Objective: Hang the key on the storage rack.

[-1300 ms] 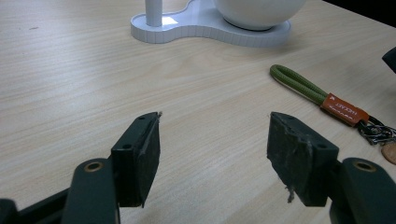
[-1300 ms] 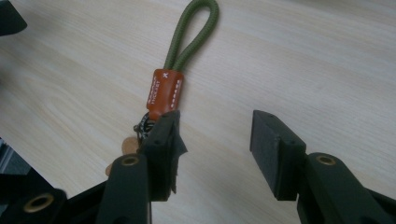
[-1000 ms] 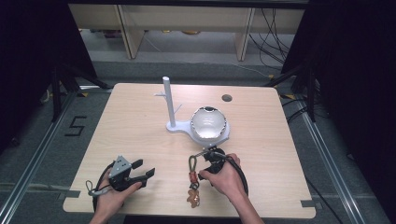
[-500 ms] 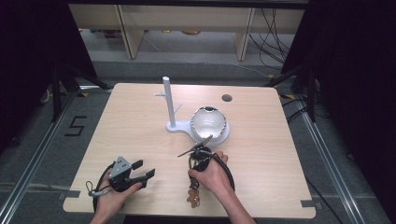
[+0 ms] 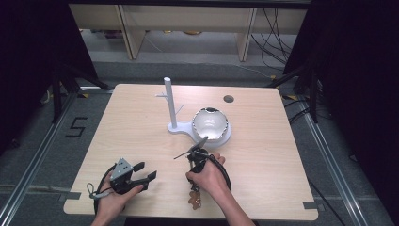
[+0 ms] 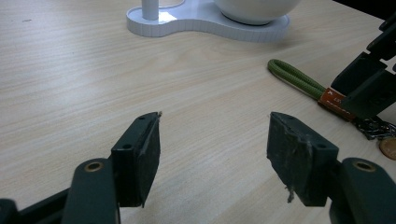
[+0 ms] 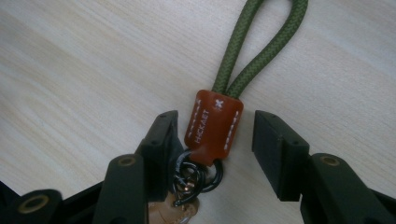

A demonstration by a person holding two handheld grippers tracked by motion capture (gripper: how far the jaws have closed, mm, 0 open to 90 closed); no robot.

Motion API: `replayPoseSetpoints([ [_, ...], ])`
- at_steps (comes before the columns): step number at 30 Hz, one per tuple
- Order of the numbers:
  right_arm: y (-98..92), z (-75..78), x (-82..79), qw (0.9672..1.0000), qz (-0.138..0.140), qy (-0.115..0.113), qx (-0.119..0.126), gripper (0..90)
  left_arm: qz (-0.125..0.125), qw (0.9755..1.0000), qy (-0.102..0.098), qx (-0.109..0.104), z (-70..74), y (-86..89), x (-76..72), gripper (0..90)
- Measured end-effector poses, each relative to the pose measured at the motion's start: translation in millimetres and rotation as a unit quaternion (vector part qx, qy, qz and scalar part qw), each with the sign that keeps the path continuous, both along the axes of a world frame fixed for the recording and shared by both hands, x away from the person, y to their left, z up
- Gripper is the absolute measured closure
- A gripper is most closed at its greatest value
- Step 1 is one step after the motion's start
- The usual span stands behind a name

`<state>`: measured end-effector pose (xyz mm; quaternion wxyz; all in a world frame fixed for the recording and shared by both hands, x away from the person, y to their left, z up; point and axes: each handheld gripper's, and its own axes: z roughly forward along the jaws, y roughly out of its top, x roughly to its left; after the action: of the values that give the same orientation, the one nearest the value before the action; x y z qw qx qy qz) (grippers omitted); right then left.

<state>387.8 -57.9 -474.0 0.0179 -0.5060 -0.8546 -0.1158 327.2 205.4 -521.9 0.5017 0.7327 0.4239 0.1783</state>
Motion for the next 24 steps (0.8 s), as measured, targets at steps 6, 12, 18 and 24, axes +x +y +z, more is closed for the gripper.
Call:
replayPoseSetpoints([
  [6, 4.5, -2.7, -0.8, 0.9999, 0.007, -0.007, -0.011, 53.1, -0.002, 1.0, 0.002, 0.001, -0.8, -0.3, -0.2, 34.2],
  [12, 7.3, -3.8, -0.9, 0.9997, 0.008, -0.002, -0.023, 56.5, -0.001, 1.0, 0.005, 0.005, -0.9, -0.6, -0.8, 34.2],
  [18, 6.4, -5.2, -0.5, 0.9985, 0.036, -0.014, -0.04, 65.1, -0.003, 1.0, 0.002, 0.005, -1.1, -0.5, -0.5, 34.3],
  [24, 7.4, -3.8, -2.8, 0.9987, 0.027, -0.002, -0.042, 67.5, 0.001, 1.0, 0.007, -0.005, -1.7, -1.2, -1.1, 34.2],
])
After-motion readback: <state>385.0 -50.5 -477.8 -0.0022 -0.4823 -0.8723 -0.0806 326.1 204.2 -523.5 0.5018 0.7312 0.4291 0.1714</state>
